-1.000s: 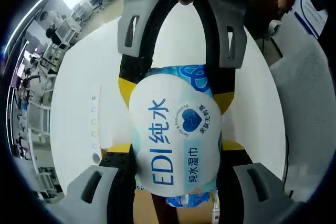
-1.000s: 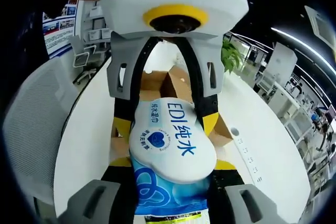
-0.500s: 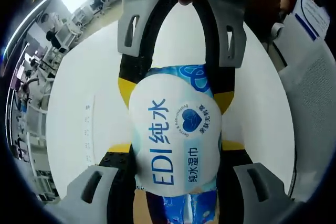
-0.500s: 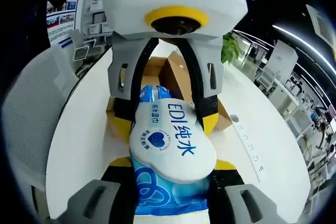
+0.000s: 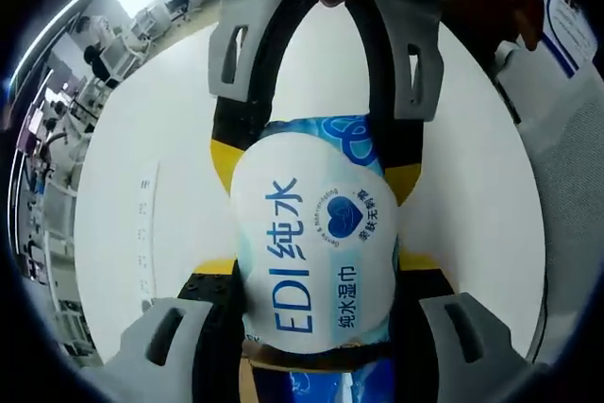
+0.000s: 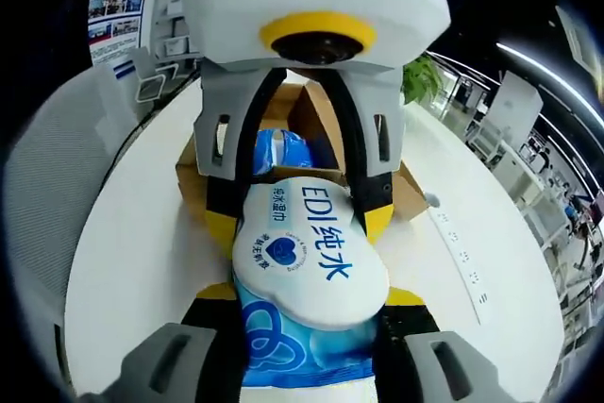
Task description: Operate the shoe box by opening the lid, removing the specified soft item, and placing it in the target area until the item is outside and the box remains undamaged.
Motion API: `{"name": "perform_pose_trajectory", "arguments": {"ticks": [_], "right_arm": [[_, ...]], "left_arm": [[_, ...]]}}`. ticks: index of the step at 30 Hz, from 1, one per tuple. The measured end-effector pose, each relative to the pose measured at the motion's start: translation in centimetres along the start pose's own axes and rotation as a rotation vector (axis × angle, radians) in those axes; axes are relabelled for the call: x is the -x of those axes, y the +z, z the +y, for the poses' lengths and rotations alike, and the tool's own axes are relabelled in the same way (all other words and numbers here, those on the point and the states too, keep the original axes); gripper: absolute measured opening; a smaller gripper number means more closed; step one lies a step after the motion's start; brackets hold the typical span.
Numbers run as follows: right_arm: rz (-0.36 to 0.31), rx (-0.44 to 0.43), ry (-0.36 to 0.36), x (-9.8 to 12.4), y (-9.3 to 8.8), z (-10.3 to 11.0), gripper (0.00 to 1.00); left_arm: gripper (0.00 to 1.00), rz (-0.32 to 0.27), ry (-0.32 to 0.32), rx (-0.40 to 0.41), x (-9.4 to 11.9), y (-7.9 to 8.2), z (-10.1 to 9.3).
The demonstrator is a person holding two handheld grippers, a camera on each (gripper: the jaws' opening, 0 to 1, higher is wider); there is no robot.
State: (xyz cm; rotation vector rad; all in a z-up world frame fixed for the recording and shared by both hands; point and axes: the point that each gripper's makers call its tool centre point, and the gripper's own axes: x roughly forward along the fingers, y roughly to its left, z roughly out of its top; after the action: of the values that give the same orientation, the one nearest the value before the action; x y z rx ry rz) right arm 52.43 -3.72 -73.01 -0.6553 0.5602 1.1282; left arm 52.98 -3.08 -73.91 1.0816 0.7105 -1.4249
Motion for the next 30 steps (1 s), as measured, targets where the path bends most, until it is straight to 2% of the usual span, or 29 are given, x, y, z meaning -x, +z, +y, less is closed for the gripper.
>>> {"name": "perform_pose_trajectory", "arguments": {"ticks": [8,20,30], "right_arm": [[-0.007,-0.009,0.005,-1.0,-1.4,0.3,0.5],[-0.023,-0.01,0.028,-1.8,-2.1,0.4,0.51],[-0.019,0.0,0.037,-2.2,-2.8,0.5,0.53]], "left_arm": [[0.62,0.011,-0.014,-0.001,-1.7,-0.5,-0.4],[0.61,0.038,-0.03,0.012,-2.5,-1.0,-0.6],[0.62,0.023,-0.036,0.019,-3.2,-1.0,-0.7]]}}
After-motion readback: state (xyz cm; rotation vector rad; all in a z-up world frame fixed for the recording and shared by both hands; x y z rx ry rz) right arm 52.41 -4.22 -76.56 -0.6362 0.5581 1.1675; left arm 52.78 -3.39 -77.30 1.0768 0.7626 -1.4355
